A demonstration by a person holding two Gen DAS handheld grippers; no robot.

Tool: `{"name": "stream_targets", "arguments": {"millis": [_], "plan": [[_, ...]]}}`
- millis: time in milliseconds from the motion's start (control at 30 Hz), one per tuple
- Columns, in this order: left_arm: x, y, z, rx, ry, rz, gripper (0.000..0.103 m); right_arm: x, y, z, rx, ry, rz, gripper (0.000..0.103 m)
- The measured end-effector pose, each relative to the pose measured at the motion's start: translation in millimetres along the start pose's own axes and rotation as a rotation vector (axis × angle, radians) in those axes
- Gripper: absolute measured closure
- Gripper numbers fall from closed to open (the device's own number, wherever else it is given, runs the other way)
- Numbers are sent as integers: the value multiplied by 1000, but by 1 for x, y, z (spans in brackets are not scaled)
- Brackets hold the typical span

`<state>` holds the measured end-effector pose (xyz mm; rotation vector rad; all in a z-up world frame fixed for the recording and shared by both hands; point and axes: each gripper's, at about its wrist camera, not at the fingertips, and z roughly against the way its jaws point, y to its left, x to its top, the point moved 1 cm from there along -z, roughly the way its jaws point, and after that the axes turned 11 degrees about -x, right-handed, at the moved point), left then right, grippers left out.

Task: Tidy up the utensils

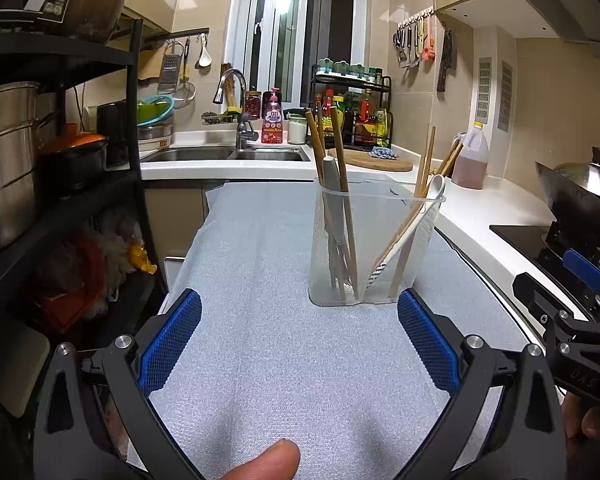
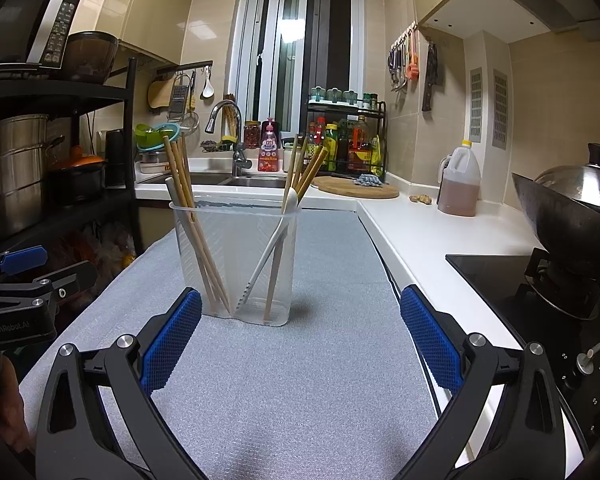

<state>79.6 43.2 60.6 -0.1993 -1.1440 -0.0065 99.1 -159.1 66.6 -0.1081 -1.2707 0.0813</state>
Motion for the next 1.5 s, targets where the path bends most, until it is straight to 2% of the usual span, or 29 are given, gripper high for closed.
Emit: {"name": "stream_targets", "arguments": {"millis": [1500], "plan": [[2,-1,0,15,-4,-11,8,-1,1,0,-1,-1,4,5]]}}
